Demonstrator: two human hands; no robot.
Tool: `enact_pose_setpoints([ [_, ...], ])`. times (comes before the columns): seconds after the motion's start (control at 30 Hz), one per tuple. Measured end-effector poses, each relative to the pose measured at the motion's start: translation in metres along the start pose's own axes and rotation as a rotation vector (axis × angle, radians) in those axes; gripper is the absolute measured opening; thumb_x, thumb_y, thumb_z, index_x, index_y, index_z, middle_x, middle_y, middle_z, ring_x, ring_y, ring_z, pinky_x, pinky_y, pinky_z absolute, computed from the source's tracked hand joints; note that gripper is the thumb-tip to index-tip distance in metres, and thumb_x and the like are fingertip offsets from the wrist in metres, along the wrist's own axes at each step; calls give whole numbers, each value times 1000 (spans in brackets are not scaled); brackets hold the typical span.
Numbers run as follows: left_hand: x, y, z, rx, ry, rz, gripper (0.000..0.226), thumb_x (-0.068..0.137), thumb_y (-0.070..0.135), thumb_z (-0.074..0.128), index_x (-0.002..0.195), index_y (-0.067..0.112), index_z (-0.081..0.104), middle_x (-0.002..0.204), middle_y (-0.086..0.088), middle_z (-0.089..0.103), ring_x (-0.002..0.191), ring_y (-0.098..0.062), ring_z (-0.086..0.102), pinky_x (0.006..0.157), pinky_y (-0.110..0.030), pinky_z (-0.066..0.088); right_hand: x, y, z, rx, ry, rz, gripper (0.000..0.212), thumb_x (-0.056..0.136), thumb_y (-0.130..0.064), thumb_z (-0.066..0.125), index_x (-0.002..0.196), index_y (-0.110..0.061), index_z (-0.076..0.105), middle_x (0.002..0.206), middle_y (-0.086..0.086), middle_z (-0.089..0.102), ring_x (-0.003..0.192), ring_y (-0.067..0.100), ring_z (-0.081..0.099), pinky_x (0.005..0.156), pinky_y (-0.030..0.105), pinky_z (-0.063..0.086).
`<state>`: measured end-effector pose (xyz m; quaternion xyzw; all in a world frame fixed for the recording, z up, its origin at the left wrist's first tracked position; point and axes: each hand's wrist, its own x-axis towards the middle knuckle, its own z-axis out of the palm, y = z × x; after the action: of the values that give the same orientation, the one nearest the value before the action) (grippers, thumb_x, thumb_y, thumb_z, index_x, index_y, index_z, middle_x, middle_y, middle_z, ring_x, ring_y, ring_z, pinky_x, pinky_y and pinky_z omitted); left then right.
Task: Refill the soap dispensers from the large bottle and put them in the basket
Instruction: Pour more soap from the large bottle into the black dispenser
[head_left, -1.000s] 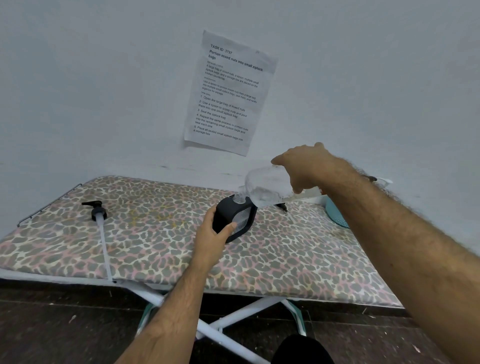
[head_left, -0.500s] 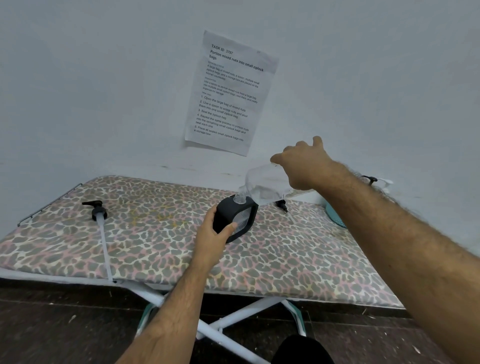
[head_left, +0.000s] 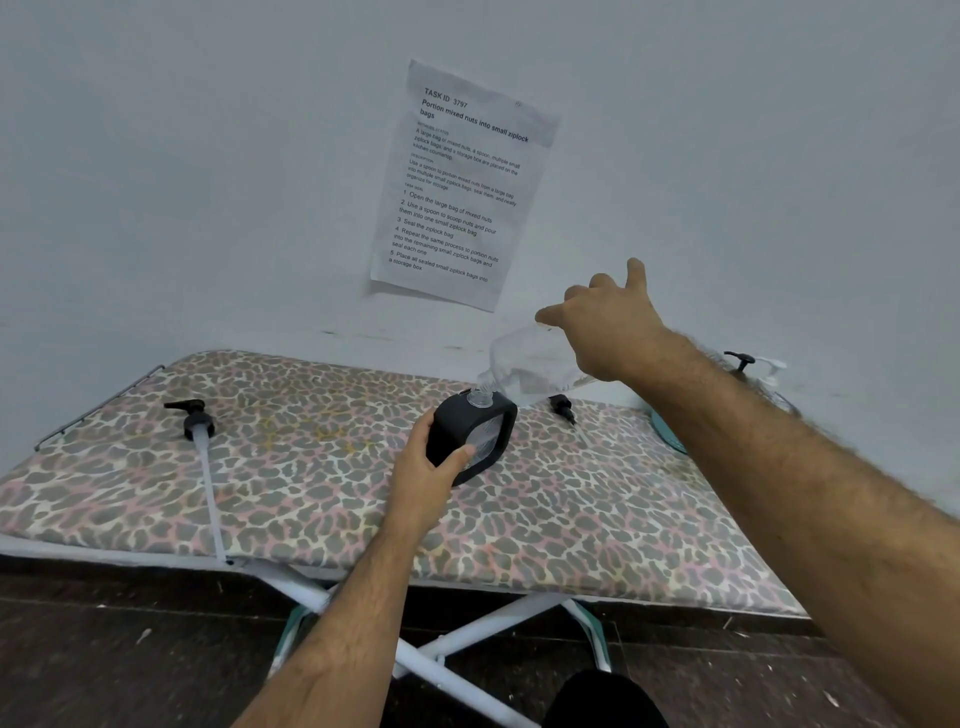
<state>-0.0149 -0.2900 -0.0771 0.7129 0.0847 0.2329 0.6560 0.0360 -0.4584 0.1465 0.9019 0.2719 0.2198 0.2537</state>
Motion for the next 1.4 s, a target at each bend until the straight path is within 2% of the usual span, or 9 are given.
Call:
enact_pose_setpoints([
  [0.23,0,1,0,-9,0,11,56,90,23,72,140,28,47,125,13,63,115,-7,61,100,-38,53,1,0,1,-7,36,-13,60,88,-5,57,138,-38,47,118,-3,59,117,27,49,109,63,21],
  [0.93,1,0,0,-34,-1,4,55,89,21,72,138,30,48,124,13,64,114,-7,62,100,-39,53,4,-7,-7,-29,48,-18,56,89,-7,55,137,-35,50,118,-2,60,121,29,48,112,69,8],
  [1.17,-1,2,0,-44,-7,8,52,90,19,72,134,35,48,121,18,63,113,-4,62,100,-36,53,4,-12,-12,-43,56,-32,52,90,-7,54,134,-35,52,115,-3,61,121,29,48,113,70,3],
  [1.4,0,2,0,-32,-6,2,55,90,20,72,138,30,48,121,19,63,113,-3,62,100,-38,53,6,-12,-16,-62,50,-49,54,91,-7,53,136,-36,52,118,-2,61,123,29,48,114,70,1],
])
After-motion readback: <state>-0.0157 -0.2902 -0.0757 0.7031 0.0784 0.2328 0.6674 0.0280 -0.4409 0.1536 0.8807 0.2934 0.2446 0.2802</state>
